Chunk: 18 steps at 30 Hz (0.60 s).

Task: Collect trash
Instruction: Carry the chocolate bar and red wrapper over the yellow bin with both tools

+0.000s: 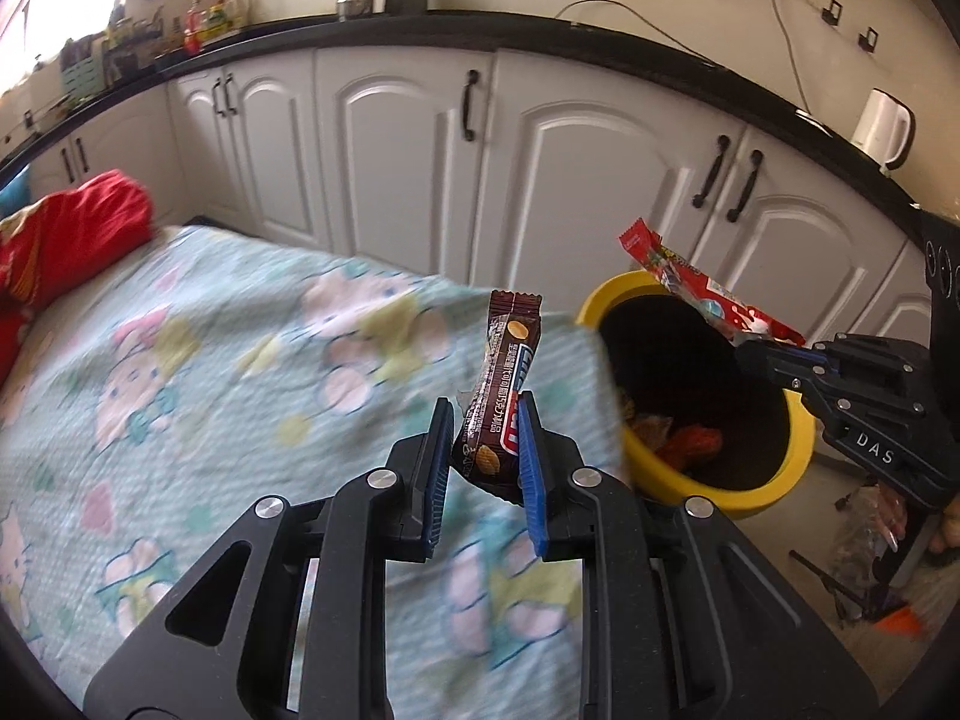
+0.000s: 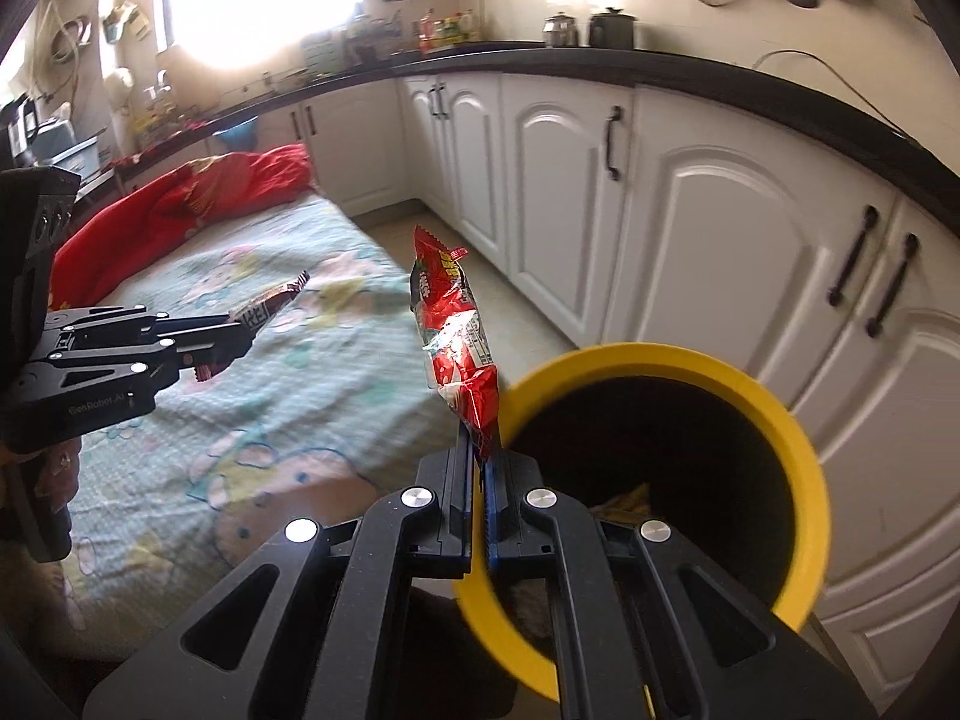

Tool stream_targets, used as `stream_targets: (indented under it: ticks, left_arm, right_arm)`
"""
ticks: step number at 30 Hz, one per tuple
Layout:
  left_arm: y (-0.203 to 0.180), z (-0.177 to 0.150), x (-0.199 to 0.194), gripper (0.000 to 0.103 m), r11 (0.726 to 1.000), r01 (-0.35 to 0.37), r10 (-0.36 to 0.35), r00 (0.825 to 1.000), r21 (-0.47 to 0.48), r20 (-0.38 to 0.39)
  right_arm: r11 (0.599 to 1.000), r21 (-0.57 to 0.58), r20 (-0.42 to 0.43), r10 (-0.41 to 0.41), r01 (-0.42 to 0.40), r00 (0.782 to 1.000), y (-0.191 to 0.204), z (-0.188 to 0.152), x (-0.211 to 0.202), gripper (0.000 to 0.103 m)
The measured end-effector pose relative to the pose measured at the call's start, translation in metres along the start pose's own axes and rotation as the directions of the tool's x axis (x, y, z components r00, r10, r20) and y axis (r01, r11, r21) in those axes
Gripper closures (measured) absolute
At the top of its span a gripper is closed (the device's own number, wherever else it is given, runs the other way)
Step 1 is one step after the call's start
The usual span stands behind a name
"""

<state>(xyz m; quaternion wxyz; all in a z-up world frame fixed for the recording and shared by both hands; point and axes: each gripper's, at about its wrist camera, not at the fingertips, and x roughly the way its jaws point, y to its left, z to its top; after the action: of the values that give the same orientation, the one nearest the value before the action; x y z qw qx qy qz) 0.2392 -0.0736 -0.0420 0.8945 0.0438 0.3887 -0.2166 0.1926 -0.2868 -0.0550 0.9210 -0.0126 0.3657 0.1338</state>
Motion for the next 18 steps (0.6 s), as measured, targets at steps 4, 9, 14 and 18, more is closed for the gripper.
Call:
stream_targets:
  ticks: [4,9,14,18]
  left_arm:
    - [-0.020,0.008,0.008,0.088,0.999,0.023,-0.024,1.000,0.022,0.005]
    - [-0.044,0.016,0.019,0.088,0.998,0.048,-0.048,0.999,0.051,0.004]
    - [-0.064,0.022,0.029,0.088,0.995,0.068,-0.068,0.998,0.079,-0.003]
    - [-0.080,0.026,0.039,0.088,0.991,0.085,-0.084,0.996,0.101,-0.011]
  right_arm:
    - [0.999,0.035,0.005,-0.030,0.030,1.000,-0.022,-0.006,-0.009,0.100]
    - [0.996,0.066,0.002,-0.056,0.056,0.998,-0.043,-0.015,-0.015,0.100]
    - [0.992,0.096,-0.006,-0.080,0.080,0.997,-0.061,-0.025,-0.018,0.100]
    - [0.988,0.120,-0.016,-0.096,0.097,0.995,-0.075,-0.033,-0.019,0.100]
